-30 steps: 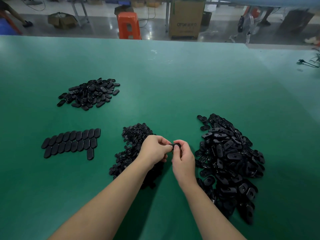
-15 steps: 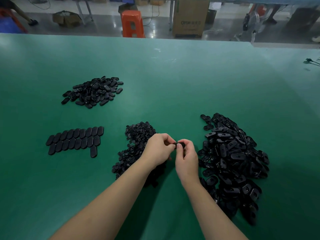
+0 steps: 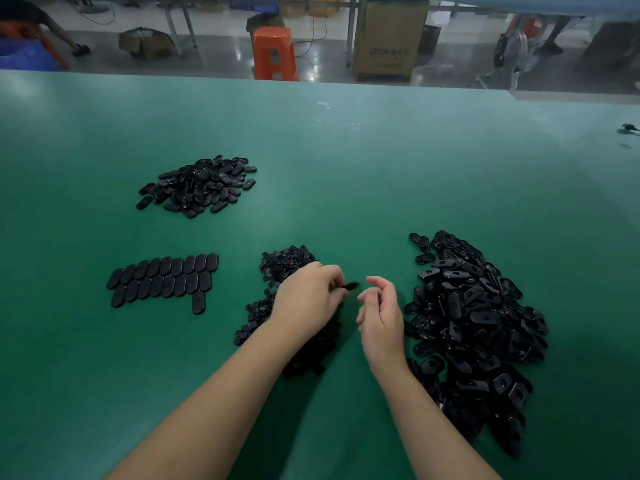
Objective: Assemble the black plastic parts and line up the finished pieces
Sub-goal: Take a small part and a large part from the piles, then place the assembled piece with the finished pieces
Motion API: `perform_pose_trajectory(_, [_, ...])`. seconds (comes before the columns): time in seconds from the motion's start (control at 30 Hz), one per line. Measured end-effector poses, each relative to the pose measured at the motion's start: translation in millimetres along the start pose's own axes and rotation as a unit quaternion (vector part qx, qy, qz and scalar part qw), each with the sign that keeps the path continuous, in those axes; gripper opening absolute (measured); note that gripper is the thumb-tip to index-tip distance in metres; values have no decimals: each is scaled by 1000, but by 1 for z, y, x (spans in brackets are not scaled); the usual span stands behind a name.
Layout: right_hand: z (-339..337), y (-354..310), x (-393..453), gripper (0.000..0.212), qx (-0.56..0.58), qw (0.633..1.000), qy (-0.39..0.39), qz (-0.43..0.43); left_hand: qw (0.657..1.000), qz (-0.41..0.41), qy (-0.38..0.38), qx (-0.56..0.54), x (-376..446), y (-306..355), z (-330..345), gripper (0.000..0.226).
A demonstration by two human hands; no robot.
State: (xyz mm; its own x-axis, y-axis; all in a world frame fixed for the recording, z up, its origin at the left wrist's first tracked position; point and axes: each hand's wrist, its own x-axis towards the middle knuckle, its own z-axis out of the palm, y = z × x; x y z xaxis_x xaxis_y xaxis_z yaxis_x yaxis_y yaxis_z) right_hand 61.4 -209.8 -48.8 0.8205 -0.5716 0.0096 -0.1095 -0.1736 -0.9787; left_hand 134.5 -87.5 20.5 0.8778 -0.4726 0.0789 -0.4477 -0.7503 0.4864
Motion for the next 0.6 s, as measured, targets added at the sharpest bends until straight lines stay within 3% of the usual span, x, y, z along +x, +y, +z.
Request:
perform_pose_trajectory(0.1, [0,1,-1,17,-13,1000,-9,0,994,-83,64,-38,-18,-34,-23,5])
perform_pose_trajectory(0.2, [0,2,-1,17,-20,1000,-11,5,972,-192,117,-70,-44,-90,-49,14])
perform_pose_trajectory(0.33, [1,0,-1,11,-32,999,-11,-3,939,-318,123,-53,-76,-163,-70,7])
perform_pose_trajectory(0.6, [1,0,-2,6,-43,999,-16,-6,930,-349,113,24,-76,-191,-71,18])
